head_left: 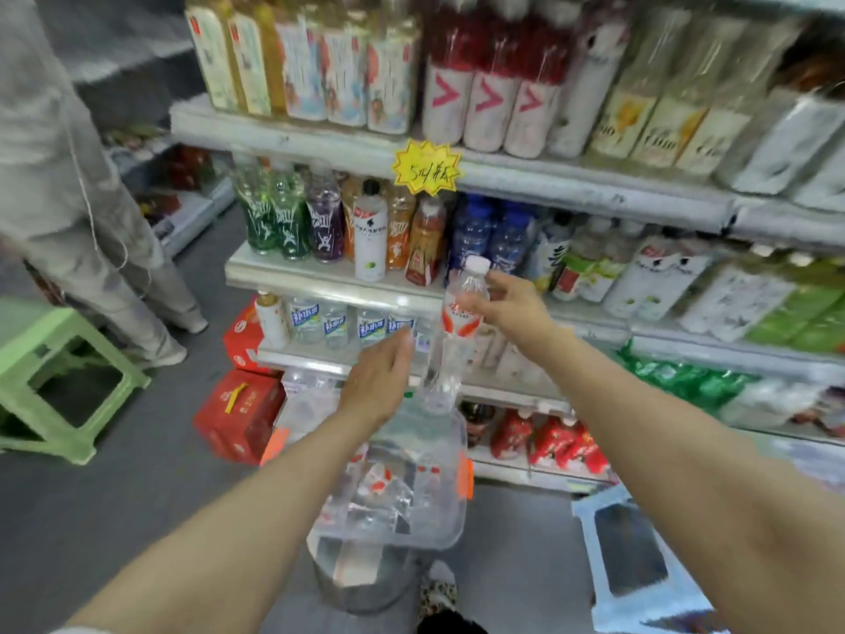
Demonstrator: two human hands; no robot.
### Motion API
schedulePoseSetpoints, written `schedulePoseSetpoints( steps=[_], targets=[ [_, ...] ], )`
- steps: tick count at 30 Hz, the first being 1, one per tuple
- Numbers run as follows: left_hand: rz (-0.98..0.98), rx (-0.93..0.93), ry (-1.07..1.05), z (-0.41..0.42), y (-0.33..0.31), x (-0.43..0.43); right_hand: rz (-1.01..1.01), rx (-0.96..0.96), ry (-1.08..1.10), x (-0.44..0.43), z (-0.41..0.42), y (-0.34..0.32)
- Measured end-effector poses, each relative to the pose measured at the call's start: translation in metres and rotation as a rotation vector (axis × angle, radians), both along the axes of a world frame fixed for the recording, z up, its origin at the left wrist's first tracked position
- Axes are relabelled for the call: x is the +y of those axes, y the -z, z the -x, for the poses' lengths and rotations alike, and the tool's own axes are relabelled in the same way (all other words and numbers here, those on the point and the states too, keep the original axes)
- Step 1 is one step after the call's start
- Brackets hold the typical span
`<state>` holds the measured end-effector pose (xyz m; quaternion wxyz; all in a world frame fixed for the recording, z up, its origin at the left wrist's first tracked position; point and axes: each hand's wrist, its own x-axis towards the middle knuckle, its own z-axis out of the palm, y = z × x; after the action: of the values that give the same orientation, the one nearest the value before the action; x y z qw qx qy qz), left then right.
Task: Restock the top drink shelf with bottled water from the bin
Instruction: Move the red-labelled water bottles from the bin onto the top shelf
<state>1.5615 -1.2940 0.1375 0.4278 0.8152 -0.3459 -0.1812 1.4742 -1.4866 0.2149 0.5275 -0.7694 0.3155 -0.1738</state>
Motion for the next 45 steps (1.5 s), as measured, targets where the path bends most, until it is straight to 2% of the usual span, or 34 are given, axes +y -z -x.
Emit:
schedulePoseSetpoints(
  steps=[9,14,20,23,27,32,42,45],
  targets=[
    [0.401,-0.033,0.239,0.019,-0.193,-0.088,0.262,-0.33,0.09,-0.053,0.037,-0.221],
    [0.565,-0.072,0.379,0.035,-0.278,-0.132,0.373,-0.411,0.107,-0.09,0.052,-0.317],
    [0.647,-0.006,0.5,0.047,-0.356,-0.203,0.476,-0.533,0.101,-0.15,0.062,-0.417],
    [0.657,-0.06,0.502,0.054,-0.39,-0.24,0.522,-0.592,0.092,-0.182,0.063,-0.453],
    [0.643,-0.177,0.474,0.054,-0.42,-0.293,0.543,-0.646,0.066,-0.233,0.055,-0.484],
    [0.555,-0.217,0.401,0.043,-0.431,-0.36,0.494,-0.625,0.024,-0.299,0.03,-0.493],
    [0.376,-0.258,0.266,0.007,-0.437,-0.442,0.412,-0.566,-0.051,-0.378,-0.03,-0.479],
    [0.388,-0.169,0.197,-0.004,-0.433,-0.458,0.421,-0.543,-0.077,-0.385,-0.043,-0.477]
  ],
)
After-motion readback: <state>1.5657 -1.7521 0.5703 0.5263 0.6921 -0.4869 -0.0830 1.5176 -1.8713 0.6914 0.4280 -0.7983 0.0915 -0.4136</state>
